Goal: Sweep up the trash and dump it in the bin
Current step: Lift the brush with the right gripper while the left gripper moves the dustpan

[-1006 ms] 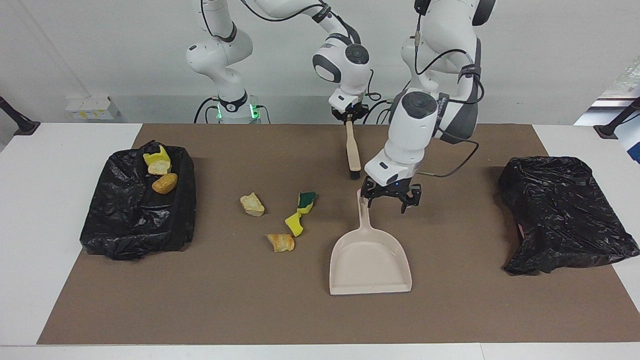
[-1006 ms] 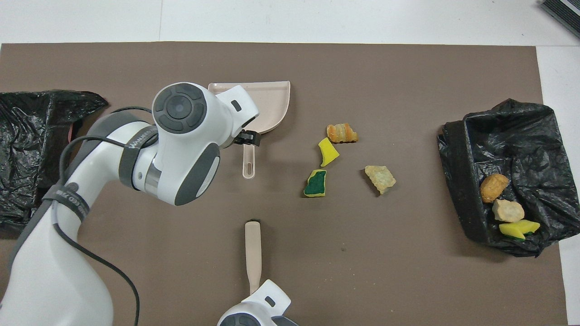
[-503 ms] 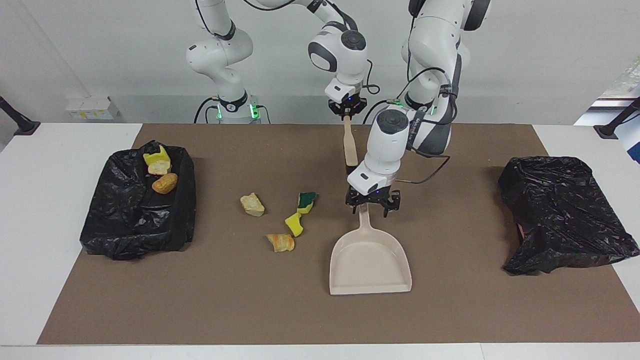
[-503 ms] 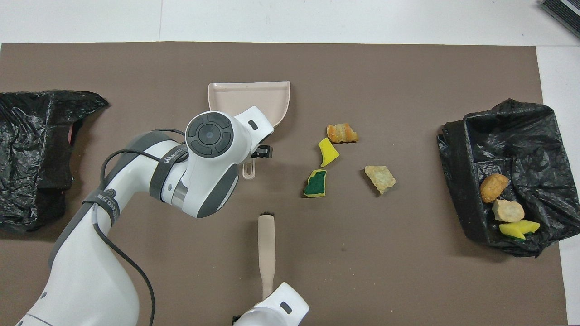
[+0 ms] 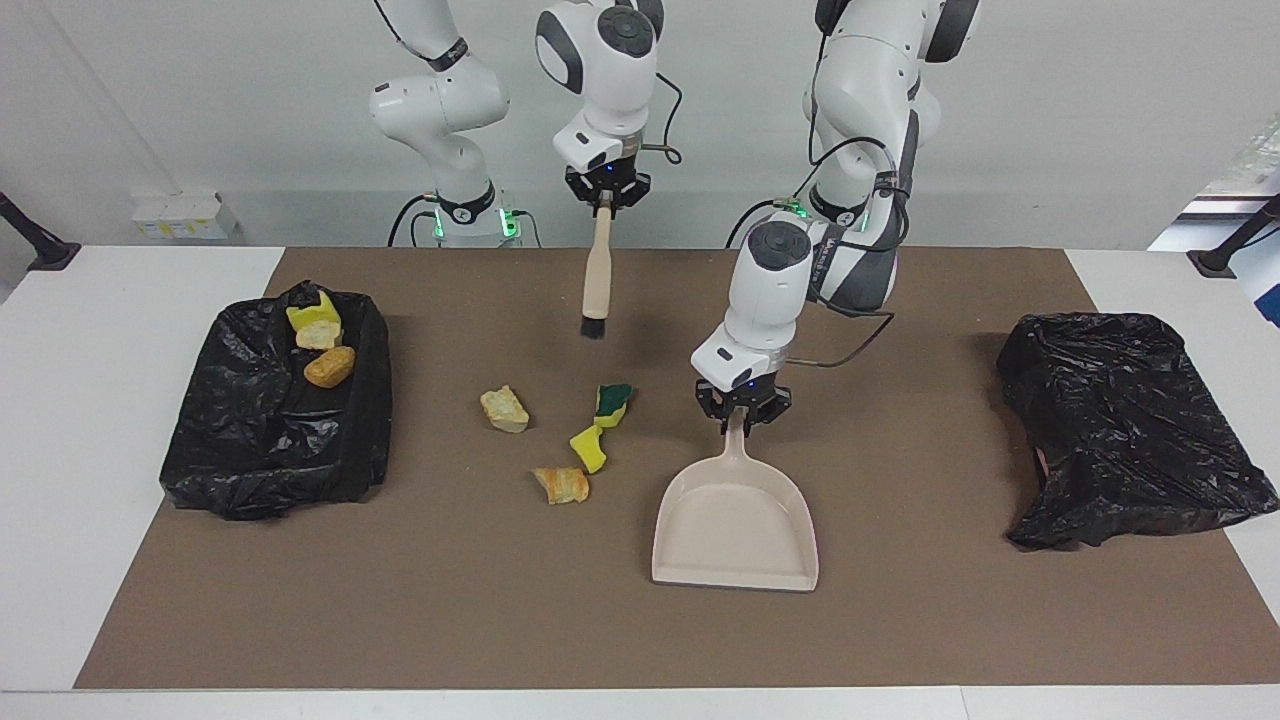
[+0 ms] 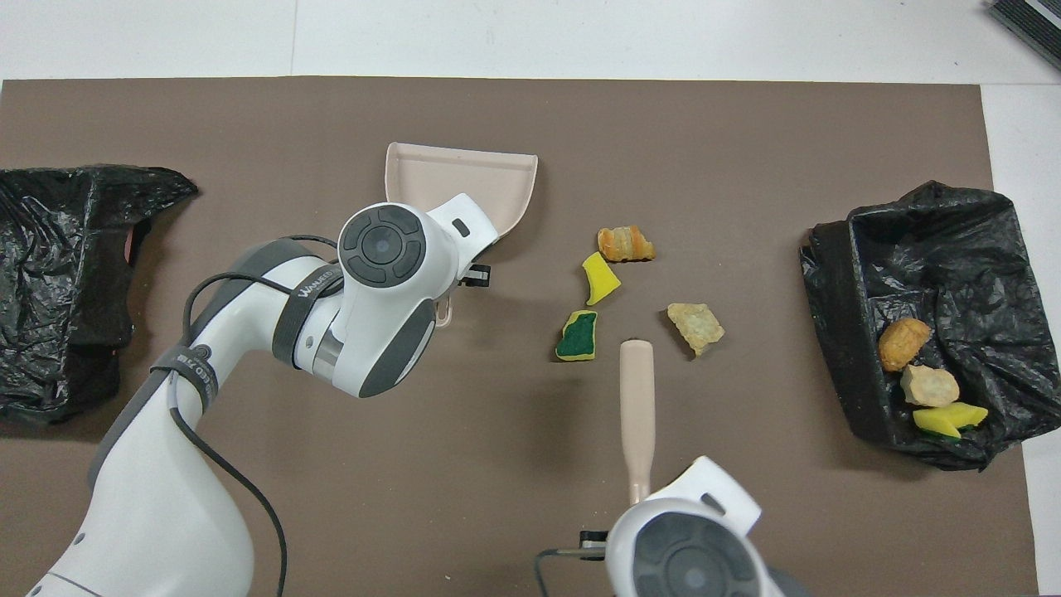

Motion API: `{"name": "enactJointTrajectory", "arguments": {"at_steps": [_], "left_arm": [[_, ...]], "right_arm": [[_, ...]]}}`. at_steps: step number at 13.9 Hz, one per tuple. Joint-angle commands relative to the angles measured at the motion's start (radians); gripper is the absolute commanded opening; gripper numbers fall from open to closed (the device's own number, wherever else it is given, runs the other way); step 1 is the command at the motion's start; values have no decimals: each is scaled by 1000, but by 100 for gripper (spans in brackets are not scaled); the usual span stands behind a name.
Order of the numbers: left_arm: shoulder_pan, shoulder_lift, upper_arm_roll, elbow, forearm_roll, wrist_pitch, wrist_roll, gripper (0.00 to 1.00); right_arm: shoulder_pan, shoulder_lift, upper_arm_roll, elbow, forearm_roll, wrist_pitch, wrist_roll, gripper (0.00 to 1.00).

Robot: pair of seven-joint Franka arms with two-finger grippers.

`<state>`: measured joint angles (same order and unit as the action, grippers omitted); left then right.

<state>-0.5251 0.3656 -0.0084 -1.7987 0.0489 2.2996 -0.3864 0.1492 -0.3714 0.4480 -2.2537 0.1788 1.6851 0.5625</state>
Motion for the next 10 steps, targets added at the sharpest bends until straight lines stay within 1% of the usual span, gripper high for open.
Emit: {"name": "enactJointTrajectory", "arguments": {"at_steps": [1,2,4,7,9,10], "left_arm": [[16,-22,14,-10,22,8,68,0],[34,-30,15,-10,22,3,131,0],[66,-54,15,-7,22,-46,251,0],[115,-83,13,-5,20,-110,496,0],[140,-109,15,-8,20,-158,572,0],[170,-117,11,-7,13,-179,663,0]], "right_arm": [[-201,-20,12,-9,-15,-12,-253,0],[-251,-8,12,-9,-27,-1,-306,0],[-337,32,12,6,-53,30,-369,0],[-439,89,12,31,-131,44,-418,0],[-474,130,14,14,-145,68,-435,0],[-491,166,12,13,-147,88,-429,0]]}}
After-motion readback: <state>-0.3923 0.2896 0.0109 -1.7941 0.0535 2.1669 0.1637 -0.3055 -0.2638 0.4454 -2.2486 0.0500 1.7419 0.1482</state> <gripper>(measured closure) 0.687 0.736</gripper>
